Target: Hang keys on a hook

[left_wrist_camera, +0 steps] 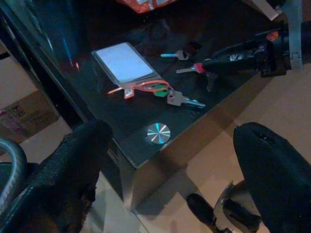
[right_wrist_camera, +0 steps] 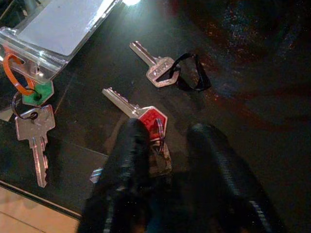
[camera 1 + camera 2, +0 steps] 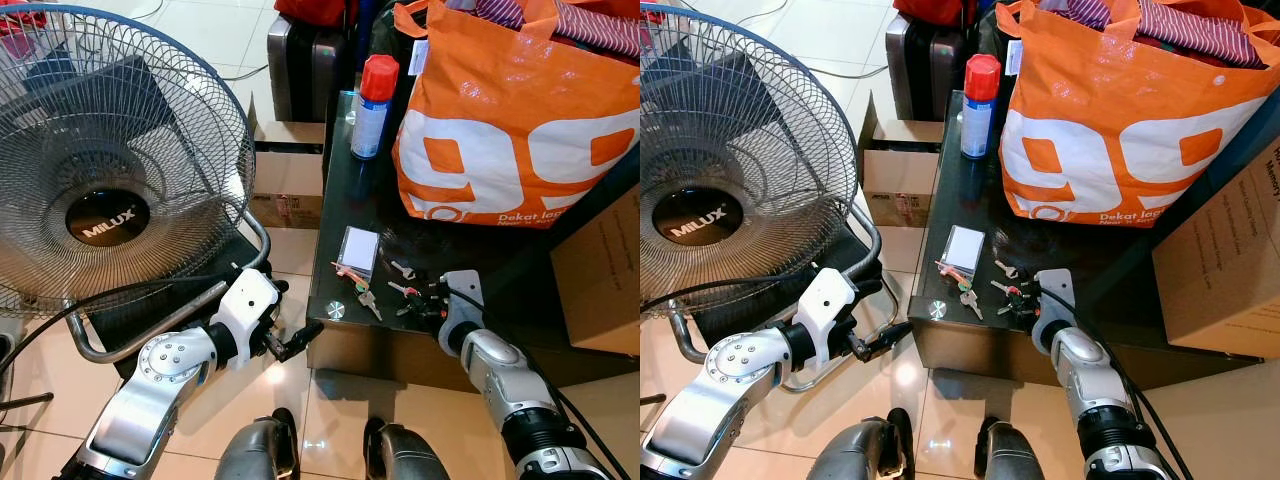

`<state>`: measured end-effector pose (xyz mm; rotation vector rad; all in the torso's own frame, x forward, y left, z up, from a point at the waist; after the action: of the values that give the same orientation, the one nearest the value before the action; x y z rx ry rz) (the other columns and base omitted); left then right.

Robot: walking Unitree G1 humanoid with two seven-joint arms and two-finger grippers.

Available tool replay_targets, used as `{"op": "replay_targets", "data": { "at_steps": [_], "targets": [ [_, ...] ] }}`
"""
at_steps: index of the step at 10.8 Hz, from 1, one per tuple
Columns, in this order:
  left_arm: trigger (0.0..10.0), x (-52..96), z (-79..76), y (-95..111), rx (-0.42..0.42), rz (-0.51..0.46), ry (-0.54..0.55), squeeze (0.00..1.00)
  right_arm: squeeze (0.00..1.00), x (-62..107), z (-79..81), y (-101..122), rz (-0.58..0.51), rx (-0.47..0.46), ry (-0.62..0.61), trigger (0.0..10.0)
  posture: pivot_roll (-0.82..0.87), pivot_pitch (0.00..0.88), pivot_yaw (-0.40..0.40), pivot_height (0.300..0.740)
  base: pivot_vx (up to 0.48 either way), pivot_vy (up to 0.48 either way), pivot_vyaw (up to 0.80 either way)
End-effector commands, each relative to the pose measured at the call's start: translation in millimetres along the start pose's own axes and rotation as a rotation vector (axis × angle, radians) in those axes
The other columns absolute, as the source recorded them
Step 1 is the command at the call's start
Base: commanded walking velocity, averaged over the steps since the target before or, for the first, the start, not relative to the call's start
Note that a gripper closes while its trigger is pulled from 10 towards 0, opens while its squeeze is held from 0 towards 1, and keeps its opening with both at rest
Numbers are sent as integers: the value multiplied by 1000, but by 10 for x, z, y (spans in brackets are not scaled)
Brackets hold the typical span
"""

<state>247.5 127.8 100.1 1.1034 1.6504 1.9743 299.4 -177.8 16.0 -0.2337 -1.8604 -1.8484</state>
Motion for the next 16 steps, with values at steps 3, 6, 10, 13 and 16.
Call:
{"op": "replay_targets", "data": {
  "at_steps": [3,6,10,13,16],
  "targets": [
    [10000,2,-45,-24,7,11,-20,0,0,65,-103,-71,13,-16,-17,4588,-59,235,32,740,0,0,0],
    [10000,3,-45,-31,6,12,-23,0,0,80,-101,-80,13,-14,-5,4627,-61,231,34,740,0,0,0],
    [10000,-5,-40,-31,4,11,-26,0,0,125,-115,-70,1,-11,7,4353,-62,226,36,740,0,0,0],
    [10000,-18,-18,-10,-2,-1,-9,0,0,290,-150,52,-81,-57,-19,3686,-68,186,28,740,0,0,0],
    [10000,-50,-5,61,-6,-57,54,0,0,522,-151,250,-207,-132,-77,3176,-74,116,30,740,0,0,0]
  ]
}}
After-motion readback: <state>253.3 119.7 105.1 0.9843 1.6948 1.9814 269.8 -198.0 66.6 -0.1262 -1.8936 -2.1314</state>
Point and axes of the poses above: a point about 5 cm out from each wrist's last joint towards the gripper, its own x axis pointing back from the gripper into the wrist, its own y axis along the axis of the wrist's last joint, z = x × y, the point moved 1 cm from there along -x, pointing out of the wrist towards the gripper, and after that the axes turned 4 degrees about x, right-handed, at the moved point
